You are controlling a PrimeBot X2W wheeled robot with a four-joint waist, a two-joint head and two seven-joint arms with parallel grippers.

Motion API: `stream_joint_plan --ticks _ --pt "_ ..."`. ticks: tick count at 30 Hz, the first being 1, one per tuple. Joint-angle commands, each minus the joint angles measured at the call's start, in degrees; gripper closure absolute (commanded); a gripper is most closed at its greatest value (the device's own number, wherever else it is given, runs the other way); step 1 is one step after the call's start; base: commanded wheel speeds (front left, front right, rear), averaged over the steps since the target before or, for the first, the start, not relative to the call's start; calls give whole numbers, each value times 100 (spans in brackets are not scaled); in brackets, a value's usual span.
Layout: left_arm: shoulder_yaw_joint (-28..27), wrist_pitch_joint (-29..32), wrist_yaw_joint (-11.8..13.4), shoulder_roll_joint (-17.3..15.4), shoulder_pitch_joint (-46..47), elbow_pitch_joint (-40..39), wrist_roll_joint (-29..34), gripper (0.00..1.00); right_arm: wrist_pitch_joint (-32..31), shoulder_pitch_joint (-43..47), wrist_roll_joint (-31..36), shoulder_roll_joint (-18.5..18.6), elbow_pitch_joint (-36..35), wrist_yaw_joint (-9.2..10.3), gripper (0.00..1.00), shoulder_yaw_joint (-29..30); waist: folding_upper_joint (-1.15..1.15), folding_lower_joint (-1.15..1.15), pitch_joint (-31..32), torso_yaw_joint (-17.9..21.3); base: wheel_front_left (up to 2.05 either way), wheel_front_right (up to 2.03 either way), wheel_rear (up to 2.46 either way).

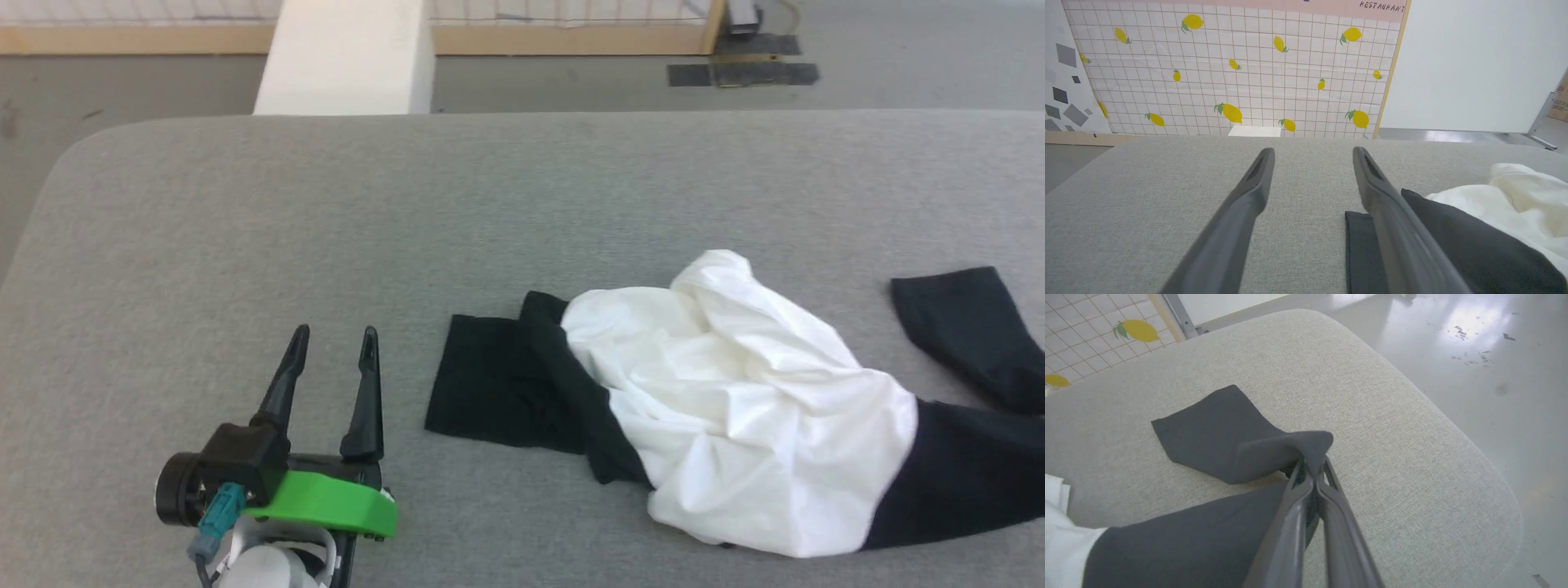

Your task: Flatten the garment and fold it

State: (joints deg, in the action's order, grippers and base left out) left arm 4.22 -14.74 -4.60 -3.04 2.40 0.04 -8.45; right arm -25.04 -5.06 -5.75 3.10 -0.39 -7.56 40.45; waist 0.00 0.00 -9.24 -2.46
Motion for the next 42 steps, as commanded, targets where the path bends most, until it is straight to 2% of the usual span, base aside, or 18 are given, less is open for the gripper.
stream_joint_plan --ticks 1,2,5,8,9,12,14,20,25,27,30,33,39,42 --pt "9 -26 -46 12 -21 55 50 0 195 39 -179 -18 33 8 0 -144 0 0 38 121 0 0 0" --pt "71 -26 -73 10 -21 199 49 0 656 107 -262 -20 23 8 0 -488 0 0 60 178 0 0 0" --pt "230 180 -114 -3 20 481 35 0 1480 233 -329 -21 -115 8 0 -1262 0 0 79 265 0 0 0" --pt "339 873 -86 -5 106 851 -6 0 2051 332 -451 -21 -175 8 0 -1958 0 0 79 352 0 0 0" --pt "337 1166 17 -3 120 960 -21 0 2146 352 -496 -21 -171 8 0 -2160 0 0 77 375 0 0 0" --pt "328 2100 421 3 217 1180 -5 0 2321 384 -630 -22 -121 8 0 -2727 0 0 47 463 0 0 0" --pt "351 2502 557 7 284 1182 -99 0 2380 380 -695 -22 -102 8 0 -2971 0 0 20 511 0 0 0" --pt "516 3351 622 12 428 1183 -461 0 2453 291 -723 -22 -88 8 0 -3391 0 0 -106 602 0 0 0" --pt "752 3993 656 12 543 1334 -479 0 2447 244 -690 -22 -141 8 0 -3625 0 0 -182 591 0 0 0" --pt "856 4170 613 -7 585 1364 -444 99 2443 226 -690 -22 -168 8 0 -3680 0 0 -200 572 0 0 0" --pt "904 4082 559 -28 617 1283 -441 100 2429 230 -686 -22 -191 8 0 -3718 0 0 -183 491 0 0 0" --pt "755 3745 671 -117 591 1114 -412 100 2412 270 -673 -22 -213 8 0 -3700 0 0 -119 366 0 0 0" --pt "-138 3019 1255 -373 241 593 -576 100 2338 370 -697 -22 -245 8 0 -3668 0 0 75 113 0 0 0" --pt "-623 2889 1512 -532 -45 362 -697 100 2293 422 -675 -22 -257 8 0 -3661 0 0 161 1 0 0 0"
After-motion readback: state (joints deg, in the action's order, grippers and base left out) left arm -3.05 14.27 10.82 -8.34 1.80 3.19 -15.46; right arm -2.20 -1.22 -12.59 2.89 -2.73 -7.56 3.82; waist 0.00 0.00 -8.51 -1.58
